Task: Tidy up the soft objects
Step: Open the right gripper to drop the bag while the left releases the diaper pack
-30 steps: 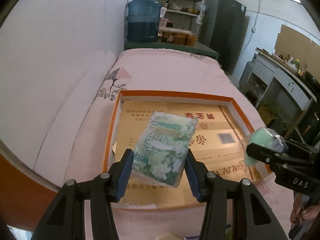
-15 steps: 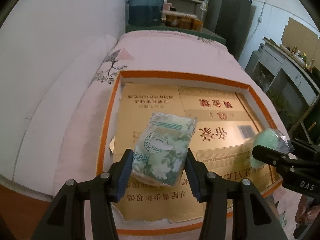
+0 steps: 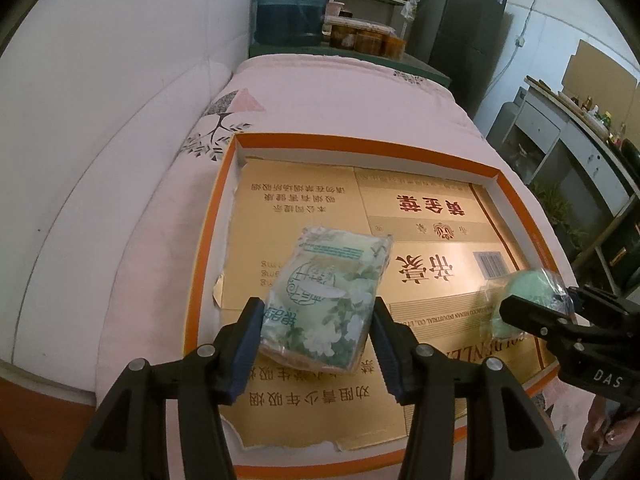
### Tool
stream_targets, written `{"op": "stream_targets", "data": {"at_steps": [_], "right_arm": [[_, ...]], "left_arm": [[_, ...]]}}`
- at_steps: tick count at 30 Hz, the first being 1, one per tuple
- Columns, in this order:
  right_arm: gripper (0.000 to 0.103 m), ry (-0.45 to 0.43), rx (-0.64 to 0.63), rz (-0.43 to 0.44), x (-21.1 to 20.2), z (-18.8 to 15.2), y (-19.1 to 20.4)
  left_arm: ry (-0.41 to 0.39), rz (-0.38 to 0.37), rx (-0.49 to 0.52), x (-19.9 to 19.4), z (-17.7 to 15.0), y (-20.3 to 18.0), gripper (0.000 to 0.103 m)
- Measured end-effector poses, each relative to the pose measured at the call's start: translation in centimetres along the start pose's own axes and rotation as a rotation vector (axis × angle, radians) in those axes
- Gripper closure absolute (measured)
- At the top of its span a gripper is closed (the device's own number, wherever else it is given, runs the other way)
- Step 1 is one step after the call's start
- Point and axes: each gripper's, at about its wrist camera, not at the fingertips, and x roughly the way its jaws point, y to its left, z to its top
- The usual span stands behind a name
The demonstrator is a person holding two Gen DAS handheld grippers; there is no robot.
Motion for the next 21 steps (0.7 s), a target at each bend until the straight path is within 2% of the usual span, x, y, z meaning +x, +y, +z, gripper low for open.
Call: {"op": "stream_targets", "data": {"at_steps": [4, 8, 11, 13, 17, 21], "right_arm": [[0.036, -0.007, -0.001, -0.003, -0.3, -0.2, 0.1], [0.032, -0.013, 0.007, 0.004, -0.9, -0.4, 0.1], [0.03, -0.026, 0.004, -0.008, -1.7, -0.6, 0.2], [0.03, -0.036, -0.007, -0.027, -2.1, -0.8, 0.4], [0.03, -0.065, -0.022, -0.057, -3.2, -1.2, 0.8], [0.03, -0.101, -0.023, -0.076, -4.4, -1.5, 1.1]], "left_arm": [[0.006, -0.006, -0.008, -0.1, 0.0, 0.0, 0.048], [0.016, -0.013, 0.003, -0.4, 0.0, -0.2, 0.048], [-0.017, -0.013, 0.001, -1.3, -0.1, -0.3, 0.043], [-0.037, -0.021, 0.003, -2.0, -0.1, -0.3, 0.036], [-0.072, -0.048, 0.054, -3.6, -0.1, -0.7, 0.034], [-0.095, -0.087, 0.02, -5.2, -0.5, -0.2, 0.034]]}}
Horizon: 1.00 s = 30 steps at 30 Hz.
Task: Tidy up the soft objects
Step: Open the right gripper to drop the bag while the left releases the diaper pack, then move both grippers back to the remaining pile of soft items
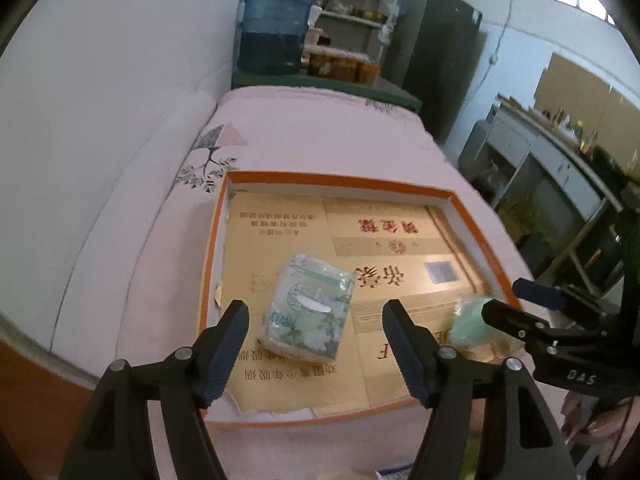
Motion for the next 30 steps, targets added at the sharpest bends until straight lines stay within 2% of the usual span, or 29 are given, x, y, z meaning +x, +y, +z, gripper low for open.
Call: {"op": "stream_targets", "data": {"at_steps": [6, 12, 18, 25, 30], "right_arm": [[0.03, -0.077, 0.005, -0.026, -3.3, -1.0, 0.8], [0.03, -0.123, 0.033, -0.019, -6.7, -2.6, 1.3], [0.03, -0.158, 0.046, -0.011, -10.0, -5.2, 2.0], [0.03, -0.195, 0.081, 0.0, -13.3, -8.7, 2.8], [0.03, -0.203, 0.086, -0.01, -14.6, -10.5, 3.2]], "left_arm": [[-0.007, 0.01, -0.027, -2.1, -1.1, 0.1, 0.034], [-0.072, 0.068, 0.037, -4.5, -2.8, -1.1, 0.034], [-0.123, 0.082, 0.057, -7.5, -4.4, -1.7, 0.034], [-0.201, 0.069, 0.027, -11.3, -5.7, -1.6, 0.034], [-0.206, 0.05, 0.016, -13.2, -6.7, -1.5, 0.037]]}}
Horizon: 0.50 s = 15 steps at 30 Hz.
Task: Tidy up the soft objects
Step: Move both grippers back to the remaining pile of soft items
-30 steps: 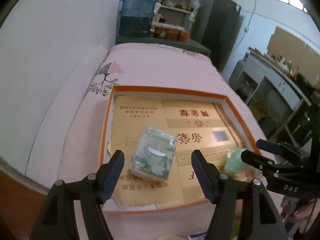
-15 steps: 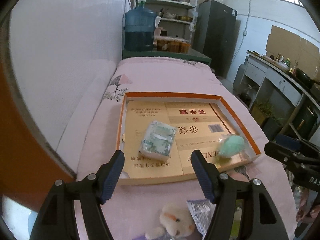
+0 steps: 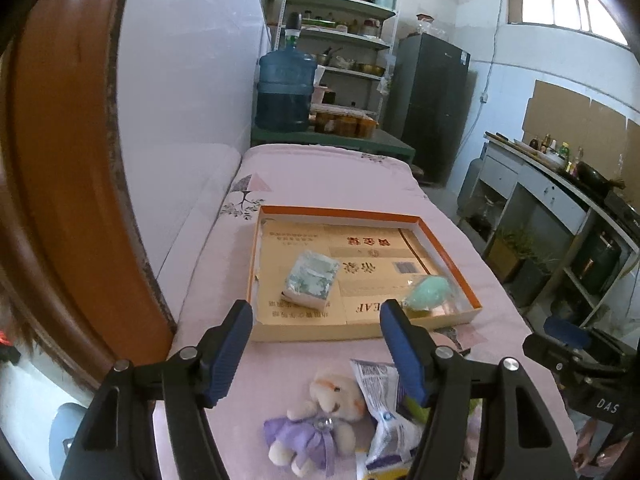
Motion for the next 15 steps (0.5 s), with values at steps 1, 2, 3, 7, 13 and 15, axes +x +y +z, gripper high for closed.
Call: {"op": "stream_targets", "data": {"at_steps": [1, 2, 3, 7, 13, 15], "right_arm": [[0.03, 0.001, 0.0, -0.002, -0.2, -0.2, 0.0], [0.03, 0.0, 0.001, -0.004, -0.4, -0.4, 0.0], [0.03, -0.003, 0.0, -0.007, -0.7, -0.7, 0.0], [0.03, 0.0, -0.011, -0.01, -1.4, -1.6, 0.2], [0.03, 0.008, -0.036, -0.002, -2.4, -3.3, 0.4], [0.03, 0.012, -0.039, 0.007, -2.5, -3.8, 0.4]], "left_arm": [[-0.001, 0.005, 0.002, -0.3, -0.2, -0.1, 0.037], [-0.002, 0.007, 0.004, -0.6, -0.4, -0.2, 0.037], [0.0, 0.008, 0.007, -0.9, -0.6, -0.4, 0.037], [0.021, -0.029, -0.003, -1.5, -1.5, -0.6, 0.037], [0.012, -0.044, 0.005, -2.9, -3.0, -1.4, 0.037], [0.012, -0.055, 0.009, -3.1, -3.4, -1.7, 0.037]]}}
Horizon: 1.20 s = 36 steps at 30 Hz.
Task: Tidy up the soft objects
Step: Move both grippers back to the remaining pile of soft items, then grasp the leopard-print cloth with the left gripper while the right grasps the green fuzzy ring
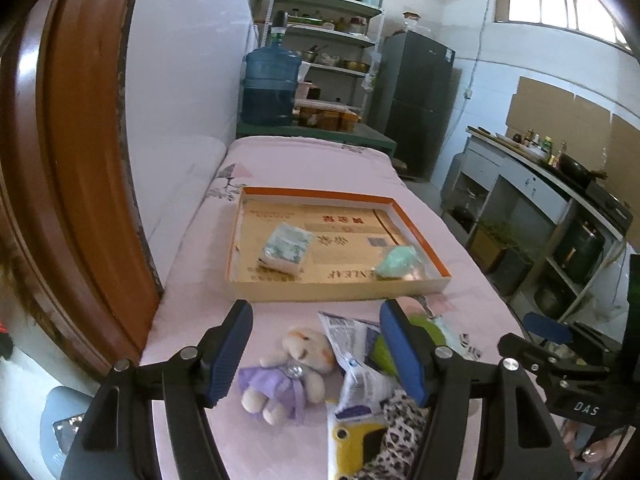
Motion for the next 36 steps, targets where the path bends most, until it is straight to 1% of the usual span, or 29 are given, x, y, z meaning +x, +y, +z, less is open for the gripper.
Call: {"op": "stream_targets", "data": {"at_steps": [5, 11, 15, 17, 19, 24, 26, 28, 29, 31, 36], "right_arm": [[0.03, 0.004, 0.013, 0.014, -0.3, -1.1, -0.2], [0.03, 0.01, 0.027, 0.022, 0.0, -1.4, -0.2], [0.03, 0.03, 0.03, 0.032, 0.6, -1.7, 0.0], [0.03, 0.035, 0.023, 0.037, 0.8, -1.7, 0.1], [0.03, 0.037, 0.016, 0.046, 1.0, -1.4, 0.3], [0.03, 0.047, 0.01, 0.082, 2.0, -0.6, 0.9], [0.03, 0.064, 0.009, 0.098, 3.0, -0.3, 1.2], [0.03, 0.084, 0.008, 0.114, 3.8, -0.2, 1.5], [0.03, 0.09, 0.007, 0.12, 4.1, -0.2, 1.6], [0.03, 0.107, -0.002, 0.127, 5.1, -0.2, 2.0], [0.03, 0.131, -0.004, 0.133, 6.6, -0.1, 2.5]], "left_arm": [[0.007, -0.026, 0.015, -0.1, -1.6, -0.8, 0.037], [0.025, -0.09, 0.027, -0.2, -3.4, -1.8, 0.037], [0.067, -0.135, 0.066, 0.4, -5.1, -3.0, 0.043], [0.092, -0.152, 0.084, 0.9, -6.0, -3.5, 0.044], [0.122, -0.174, 0.1, 1.5, -7.0, -4.2, 0.05], [0.169, -0.202, 0.13, 2.6, -8.9, -5.2, 0.053], [0.18, -0.212, 0.132, 2.9, -9.4, -5.4, 0.059], [0.185, -0.223, 0.132, 3.1, -9.6, -5.4, 0.066], [0.185, -0.228, 0.132, 3.1, -9.7, -5.4, 0.067], [0.187, -0.229, 0.132, 3.3, -9.8, -5.3, 0.074], [0.183, -0.242, 0.131, 3.4, -9.9, -5.0, 0.082]]}}
